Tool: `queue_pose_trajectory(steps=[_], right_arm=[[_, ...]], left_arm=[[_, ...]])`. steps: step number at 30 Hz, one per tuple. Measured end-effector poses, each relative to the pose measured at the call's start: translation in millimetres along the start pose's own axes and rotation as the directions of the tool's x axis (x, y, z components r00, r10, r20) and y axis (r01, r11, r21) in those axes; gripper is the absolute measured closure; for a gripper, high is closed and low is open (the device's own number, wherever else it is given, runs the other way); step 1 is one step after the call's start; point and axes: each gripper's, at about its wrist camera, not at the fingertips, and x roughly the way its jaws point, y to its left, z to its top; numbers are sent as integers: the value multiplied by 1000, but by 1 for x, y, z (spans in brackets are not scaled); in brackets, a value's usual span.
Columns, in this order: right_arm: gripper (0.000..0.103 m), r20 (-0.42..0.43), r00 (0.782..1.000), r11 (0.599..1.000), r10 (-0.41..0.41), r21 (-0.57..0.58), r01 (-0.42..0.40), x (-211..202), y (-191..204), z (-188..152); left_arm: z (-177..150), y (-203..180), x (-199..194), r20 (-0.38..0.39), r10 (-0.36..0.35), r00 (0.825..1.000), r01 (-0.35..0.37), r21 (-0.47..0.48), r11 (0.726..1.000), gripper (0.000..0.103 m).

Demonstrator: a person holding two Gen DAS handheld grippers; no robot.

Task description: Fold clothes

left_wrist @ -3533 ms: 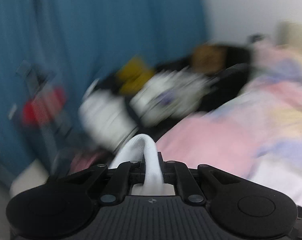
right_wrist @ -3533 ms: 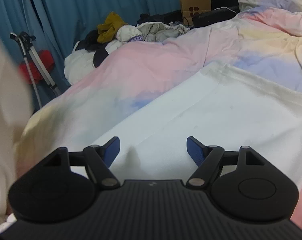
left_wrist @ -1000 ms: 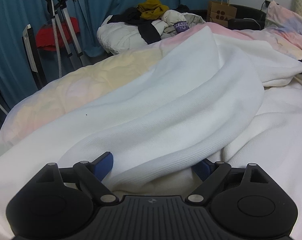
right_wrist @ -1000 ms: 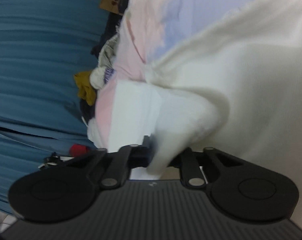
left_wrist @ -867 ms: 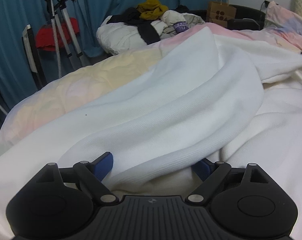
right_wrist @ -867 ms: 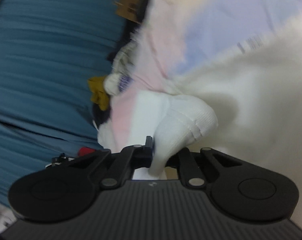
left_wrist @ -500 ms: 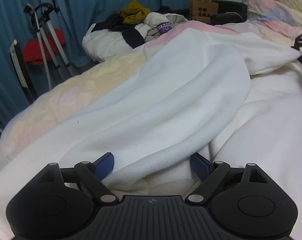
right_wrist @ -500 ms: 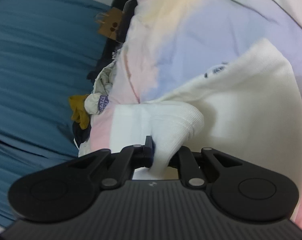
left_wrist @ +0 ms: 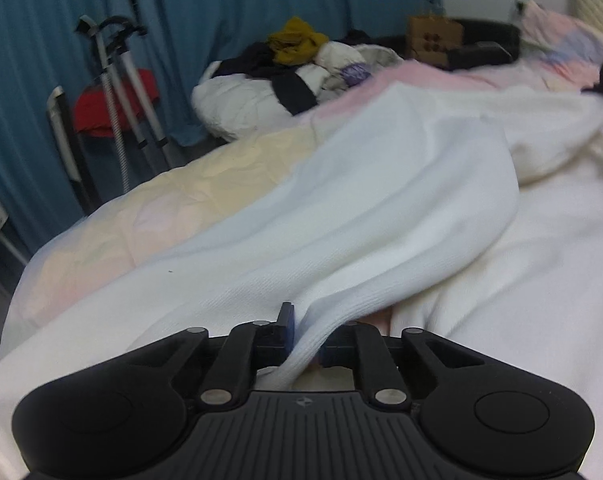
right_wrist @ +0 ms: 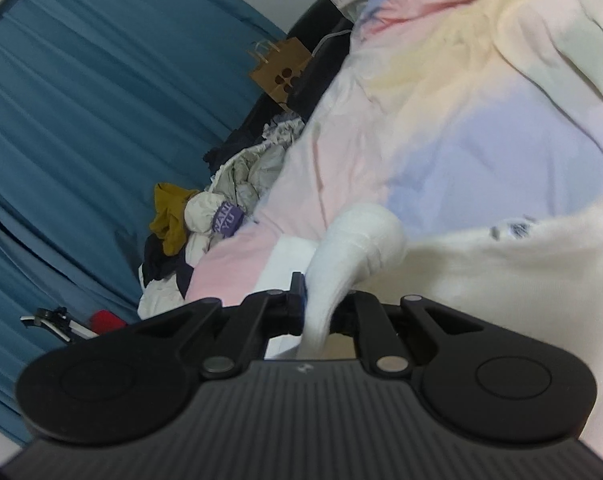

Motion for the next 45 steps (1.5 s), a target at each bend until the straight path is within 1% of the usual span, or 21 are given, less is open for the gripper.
queue_pose_trajectory(steps=[2,4,5,7,8,10,13,17,19,20,22,23,25,29,31,33,35,37,41,43,45], right_arm=[[95,29,999,1000,13,6,-13,-2,7,4],[95,36,999,999,10,-31,-9,13,33,9],[95,20,1000,998,-5,-70,6,25,52,13],[95,-56,998,991,15,-131,-22,49,93,26],[95,-106,992,988,63,-135,-78,58,114,33],[95,-151,969,971,196,-105,-213,62,149,51],[95,-44,927,913,372,-163,-374,43,169,80],[96,28,938,920,346,-207,-333,55,113,105],[95,-19,983,942,180,-283,-178,82,75,101],[95,-51,994,946,102,-305,-112,96,54,95],[95,-105,994,939,-42,-344,3,121,12,82],[95,-120,989,934,-83,-356,35,129,-3,76],[95,-129,987,931,-92,-364,40,137,-21,68],[91,-114,990,928,-81,-372,33,136,-32,64],[89,-121,990,935,-78,-352,31,123,-30,61],[75,-143,987,948,-77,-317,28,109,-28,58],[42,-140,988,959,-62,-283,20,88,-30,54],[25,-113,992,968,-53,-250,24,60,-35,47],[25,-76,993,971,-90,-229,70,13,-40,41],[25,-50,992,966,-114,-239,99,-12,-40,37],[25,-22,990,961,-139,-244,130,-35,-42,32]], left_arm=[[4,4,-5,5,18,1000,-18,-31,999,93],[6,9,-8,7,27,1000,-27,-68,997,94],[7,10,-10,9,32,999,-31,-83,996,95],[10,14,-15,17,40,999,-38,-116,992,97],[11,16,-20,25,39,999,-35,-137,990,97],[13,19,-29,42,33,999,-26,-171,985,97],[14,20,-44,66,39,997,-28,-163,986,98],[8,10,-48,51,-3,999,9,-121,993,97],[1,-4,-40,10,-19,1000,20,-70,997,97],[-2,-12,-33,-16,-20,1000,19,-42,999,97],[-11,-28,-20,-68,-14,998,15,13,1000,96],[-15,-32,-17,-77,-5,997,7,31,1000,95],[-20,-37,-13,-80,11,997,-7,57,998,94],[-17,-29,-11,-98,-16,995,15,-6,1000,92],[-15,-27,-12,-99,-29,995,27,-21,999,83],[-13,-25,-14,-92,-44,995,42,-24,999,77],[-11,-24,-17,-90,-57,994,53,-36,998,68],[-10,-23,-21,-93,-59,994,53,-61,997,56],[-7,-17,-40,-85,-57,995,45,-138,989,40],[-6,-13,-53,-79,-65,995,50,-176,983,27],[-7,-10,-67,-71,-79,994,63,-205,977,22]])
